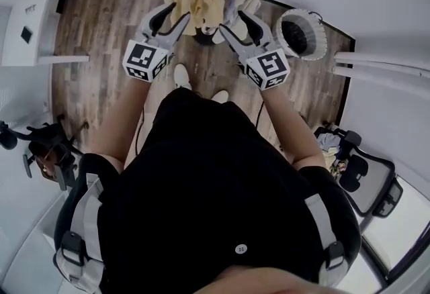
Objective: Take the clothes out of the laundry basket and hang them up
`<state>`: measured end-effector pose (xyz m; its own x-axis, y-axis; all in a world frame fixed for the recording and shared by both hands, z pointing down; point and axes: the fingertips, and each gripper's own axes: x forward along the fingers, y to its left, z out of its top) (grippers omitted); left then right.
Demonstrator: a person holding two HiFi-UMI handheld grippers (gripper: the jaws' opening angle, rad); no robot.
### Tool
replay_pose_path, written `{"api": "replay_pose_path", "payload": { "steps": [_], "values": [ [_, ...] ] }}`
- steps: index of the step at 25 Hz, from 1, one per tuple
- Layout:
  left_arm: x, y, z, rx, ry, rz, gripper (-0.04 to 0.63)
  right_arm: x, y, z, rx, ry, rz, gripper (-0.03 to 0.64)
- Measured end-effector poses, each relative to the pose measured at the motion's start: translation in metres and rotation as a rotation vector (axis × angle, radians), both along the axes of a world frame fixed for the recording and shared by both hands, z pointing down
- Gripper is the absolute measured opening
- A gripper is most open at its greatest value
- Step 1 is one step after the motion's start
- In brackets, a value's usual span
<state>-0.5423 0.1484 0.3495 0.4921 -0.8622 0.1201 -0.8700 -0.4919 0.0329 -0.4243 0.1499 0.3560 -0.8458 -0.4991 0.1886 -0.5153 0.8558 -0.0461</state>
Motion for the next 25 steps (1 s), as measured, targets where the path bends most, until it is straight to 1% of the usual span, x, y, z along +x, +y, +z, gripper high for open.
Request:
{"api": "replay_pose_path", "payload": {
  "steps": [3,5,8,10,12,17,22,25],
  "values": [
    [0.019,0.024,-0.026,0.038,0.015,0.023,0.126,0.009,0.018,-0.032,0.031,-0.051,-0.031,0.175],
    [0.035,0.042,-0.041,0.054,0.024,0.028,0.110,0.020,0.035,-0.050,0.050,-0.084,-0.048,0.130],
    [0.059,0.063,-0.059,0.074,0.034,0.022,0.055,0.039,0.055,-0.070,0.066,-0.120,-0.061,0.080],
    [0.071,0.074,-0.069,0.100,0.036,0.030,-0.003,0.046,0.063,-0.078,0.077,-0.134,-0.064,0.033],
    [0.085,0.083,-0.075,0.124,0.018,0.050,-0.003,0.052,0.067,-0.085,0.083,-0.149,-0.056,0.000],
    [0.113,0.094,-0.089,0.156,0.006,0.079,-0.003,0.060,0.074,-0.101,0.115,-0.167,-0.053,0.000],
    [0.124,0.092,-0.096,0.155,0.021,0.076,-0.003,0.058,0.081,-0.107,0.129,-0.158,-0.085,0.000],
    [0.128,0.090,-0.095,0.152,0.026,0.072,-0.002,0.059,0.078,-0.106,0.131,-0.147,-0.081,0.000]
  ]
}}
